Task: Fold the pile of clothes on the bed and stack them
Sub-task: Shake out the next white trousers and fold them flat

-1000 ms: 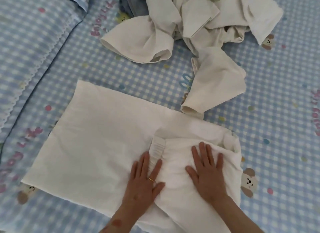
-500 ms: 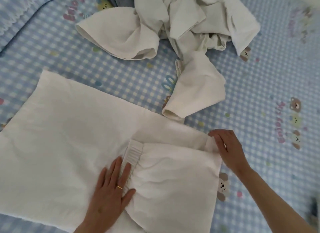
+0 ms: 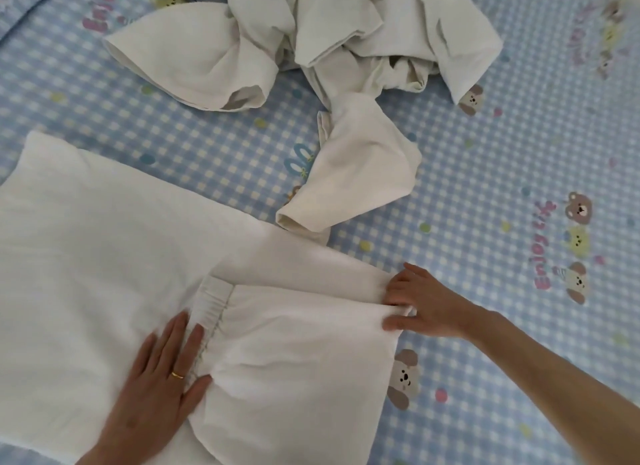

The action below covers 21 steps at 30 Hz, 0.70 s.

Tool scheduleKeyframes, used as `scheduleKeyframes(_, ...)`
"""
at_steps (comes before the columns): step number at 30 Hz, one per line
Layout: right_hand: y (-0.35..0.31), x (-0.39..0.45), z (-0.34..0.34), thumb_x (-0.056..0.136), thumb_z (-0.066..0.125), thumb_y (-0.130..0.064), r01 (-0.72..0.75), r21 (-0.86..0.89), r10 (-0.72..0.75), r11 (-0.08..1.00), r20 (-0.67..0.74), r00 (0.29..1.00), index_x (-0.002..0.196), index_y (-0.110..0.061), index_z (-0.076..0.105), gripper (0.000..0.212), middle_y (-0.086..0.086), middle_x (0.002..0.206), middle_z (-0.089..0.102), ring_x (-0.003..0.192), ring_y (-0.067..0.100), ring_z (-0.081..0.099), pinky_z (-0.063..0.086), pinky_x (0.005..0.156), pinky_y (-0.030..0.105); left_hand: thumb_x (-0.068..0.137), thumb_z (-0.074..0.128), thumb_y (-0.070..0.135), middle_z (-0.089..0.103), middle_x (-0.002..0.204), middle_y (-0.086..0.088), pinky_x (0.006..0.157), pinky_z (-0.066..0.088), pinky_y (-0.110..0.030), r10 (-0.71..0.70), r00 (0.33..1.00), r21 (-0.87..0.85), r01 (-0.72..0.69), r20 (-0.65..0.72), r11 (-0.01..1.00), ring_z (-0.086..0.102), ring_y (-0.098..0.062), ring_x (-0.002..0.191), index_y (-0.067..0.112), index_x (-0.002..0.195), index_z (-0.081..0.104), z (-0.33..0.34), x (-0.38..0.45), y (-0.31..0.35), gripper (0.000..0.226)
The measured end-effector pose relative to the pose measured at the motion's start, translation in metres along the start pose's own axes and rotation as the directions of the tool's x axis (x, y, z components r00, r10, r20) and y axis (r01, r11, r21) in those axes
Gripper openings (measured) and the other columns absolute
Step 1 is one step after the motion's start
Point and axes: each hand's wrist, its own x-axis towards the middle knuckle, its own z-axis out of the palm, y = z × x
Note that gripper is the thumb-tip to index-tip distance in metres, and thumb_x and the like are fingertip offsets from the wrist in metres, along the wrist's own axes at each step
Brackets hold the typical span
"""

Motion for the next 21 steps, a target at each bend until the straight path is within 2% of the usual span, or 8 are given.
scheduleKeyframes(3,0.015,0.003,0.004,0.081,0.048,-0.069,-0.037,0.155,0.052,0.987,-0.099,0.994,0.061,-0.035,0.05,0.04,-0.019,0.068,0.05,0.089,-0.004,0.041,0.027,0.089,0.021,0.094,0.023,0.056,0.022,0.155,-0.016,0.113,0.025,-0.048,-0.009,1.0,0.004,0.009,0.014,1.0,0.029,-0.026,0.14,0.015,0.15,0.017,-0.005,0.001,0.002,0.07)
scheduleKeyframes(5,0.022,0.006,0.014,0.08,0.049,-0.071,-0.137,0.187,0.158,0.973,-0.101,0.982,0.065,-0.029,0.06,0.046,-0.016,0.074,0.055,0.092,-0.001,0.043,0.029,0.093,0.026,0.094,0.022,0.057,0.022,0.155,-0.016,0.114,0.024,-0.047,-0.021,0.999,0.02,0.02,0.031,1.0,0.028,-0.026,0.14,0.014,0.151,0.016,-0.003,0.001,0.001,0.071)
scheduleKeyframes(8,0.007,0.013,0.023,0.083,0.032,-0.071,-0.231,-0.016,0.226,0.973,-0.142,0.964,0.075,-0.021,0.067,0.061,-0.01,0.084,0.061,0.099,0.01,0.045,0.029,0.101,0.033,0.094,0.022,0.057,0.02,0.156,-0.015,0.114,0.023,-0.047,-0.03,0.998,0.033,0.028,0.052,0.999,0.026,-0.026,0.142,0.014,0.151,0.016,-0.004,0.002,0.002,0.071)
scheduleKeyframes(9,-0.005,0.013,0.025,0.087,0.029,-0.069,-0.299,-0.043,0.28,0.953,-0.252,0.926,0.079,-0.02,0.068,0.063,-0.009,0.089,0.062,0.103,0.013,0.047,0.03,0.102,0.034,0.094,0.022,0.057,0.019,0.157,-0.014,0.115,0.022,-0.047,-0.043,0.997,0.039,0.04,0.061,0.998,0.025,-0.025,0.142,0.014,0.151,0.016,-0.004,0.001,0.002,0.071)
scheduleKeyframes(12,-0.065,0.008,0.039,0.096,0.032,-0.051,-0.384,0.13,0.369,0.914,-0.659,0.656,0.109,-0.018,0.063,0.046,0.002,0.129,0.054,0.131,0.027,0.041,0.023,0.112,0.042,0.094,0.023,0.056,0.017,0.157,-0.013,0.116,0.02,-0.046,-0.085,0.993,0.017,0.084,0.077,0.996,0.023,-0.025,0.143,0.015,0.151,0.015,-0.007,-0.001,0.007,0.071)
scheduleKeyframes(14,-0.12,0.016,0.063,0.098,0.028,-0.051,-0.208,0.046,0.191,0.977,-0.62,0.761,0.138,-0.025,0.044,0.05,0.003,0.153,0.031,0.144,0.028,0.022,0.011,0.116,0.049,0.094,0.023,0.056,0.017,0.157,-0.013,0.116,0.019,-0.046,-0.096,0.991,0.026,0.094,0.089,0.995,0.023,-0.025,0.143,0.015,0.151,0.015,-0.006,0.0,0.008,0.071)
scheduleKeyframes(16,-0.159,0.026,0.093,0.097,0.027,-0.056,-0.112,-0.091,0.057,0.99,-0.466,0.883,0.148,-0.028,0.027,0.058,0.003,0.159,0.015,0.147,0.028,0.011,0.007,0.114,0.055,0.094,0.023,0.057,0.017,0.157,-0.012,0.116,0.02,-0.045,-0.098,0.988,0.013,0.097,0.117,0.995,0.024,-0.024,0.143,0.014,0.151,0.015,-0.01,-0.001,0.009,0.071)
scheduleKeyframes(21,-0.157,0.045,0.112,0.096,0.029,-0.056,-0.227,-0.172,0.174,0.959,-0.277,0.945,0.15,-0.025,0.023,0.063,0.001,0.16,0.008,0.147,0.026,0.008,0.016,0.111,0.056,0.095,0.021,0.055,0.016,0.157,-0.013,0.115,0.021,-0.045,-0.086,0.988,0.0,0.087,0.125,0.996,0.023,-0.024,0.144,0.014,0.151,0.016,-0.018,0.001,0.013,0.07)
